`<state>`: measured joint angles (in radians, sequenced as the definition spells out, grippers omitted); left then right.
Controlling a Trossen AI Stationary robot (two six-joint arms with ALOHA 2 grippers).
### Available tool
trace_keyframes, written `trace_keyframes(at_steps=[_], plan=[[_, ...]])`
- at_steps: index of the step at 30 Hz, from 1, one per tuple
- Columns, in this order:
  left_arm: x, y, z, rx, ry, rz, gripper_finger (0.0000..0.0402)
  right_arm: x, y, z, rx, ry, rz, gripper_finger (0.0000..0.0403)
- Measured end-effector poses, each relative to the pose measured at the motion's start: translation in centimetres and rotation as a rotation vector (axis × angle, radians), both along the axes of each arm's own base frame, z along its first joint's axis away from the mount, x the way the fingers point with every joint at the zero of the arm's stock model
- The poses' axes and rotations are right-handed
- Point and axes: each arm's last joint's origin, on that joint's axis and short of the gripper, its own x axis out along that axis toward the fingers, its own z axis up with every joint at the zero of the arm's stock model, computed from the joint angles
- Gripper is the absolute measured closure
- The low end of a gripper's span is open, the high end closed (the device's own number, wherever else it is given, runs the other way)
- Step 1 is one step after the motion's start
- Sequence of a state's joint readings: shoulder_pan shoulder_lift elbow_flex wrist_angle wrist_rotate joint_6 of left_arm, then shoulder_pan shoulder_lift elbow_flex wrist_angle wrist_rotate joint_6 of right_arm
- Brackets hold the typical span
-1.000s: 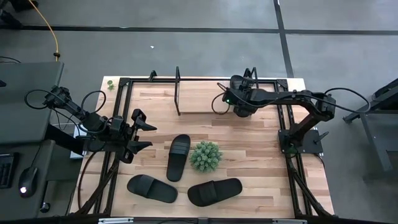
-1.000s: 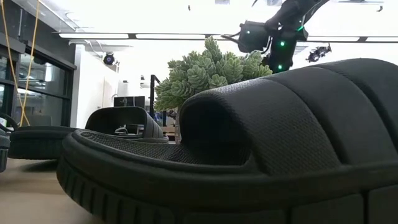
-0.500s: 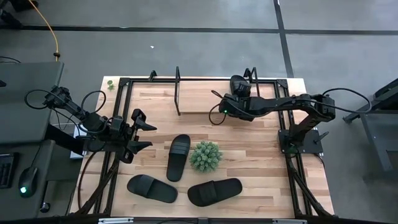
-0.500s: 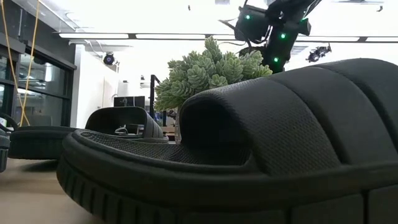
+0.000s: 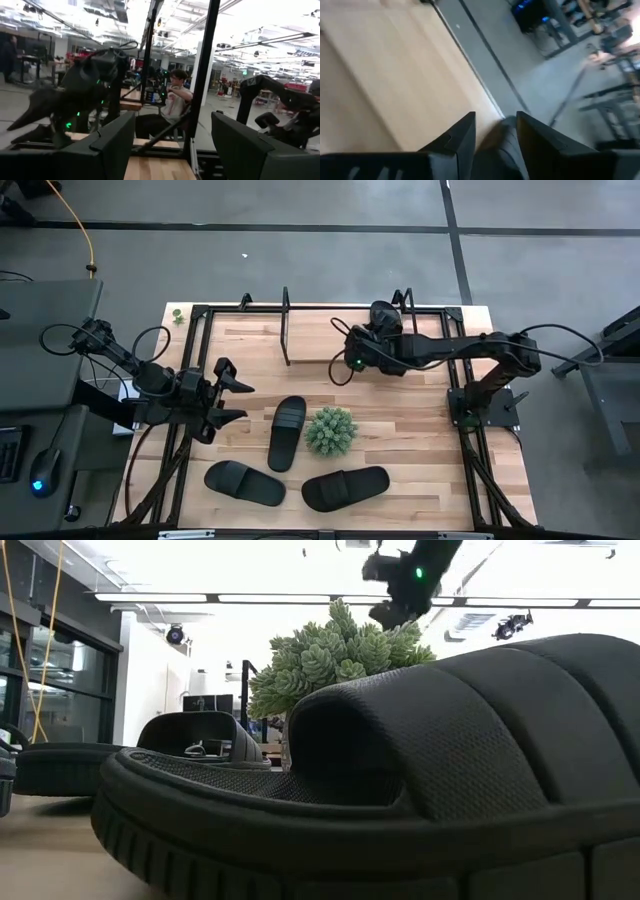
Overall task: Pick and place slides into the shelf
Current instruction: Put the bottom right black slide on the shelf
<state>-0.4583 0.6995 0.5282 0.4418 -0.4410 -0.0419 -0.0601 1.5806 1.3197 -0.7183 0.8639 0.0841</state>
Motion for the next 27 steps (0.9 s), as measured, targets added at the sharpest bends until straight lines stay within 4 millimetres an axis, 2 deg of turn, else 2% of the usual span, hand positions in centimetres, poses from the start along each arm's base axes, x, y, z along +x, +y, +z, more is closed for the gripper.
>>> trace_keyframes(at_steps=[5,14,23,27], plan=[[-0.2,0.0,-0.2,-0.030,0.021,-0.030,0.0156,0.4,1.9,0.8,0.084,-0.052,0.076,0.0272],[-0.2,-0.2,-0.5,-0.052,0.051,-0.129,0.0156,0.5,4.3,0.7,0.176,-0.082,0.159,0.0272],[-0.1,-0.5,-1.0,-0.032,0.101,-0.210,0.0156,0.6,5.4,0.6,0.220,-0.086,0.208,0.0272],[-0.1,-0.6,-1.2,-0.026,0.121,-0.211,0.0156,0.6,5.6,0.5,0.309,-0.122,0.210,0.0272]])
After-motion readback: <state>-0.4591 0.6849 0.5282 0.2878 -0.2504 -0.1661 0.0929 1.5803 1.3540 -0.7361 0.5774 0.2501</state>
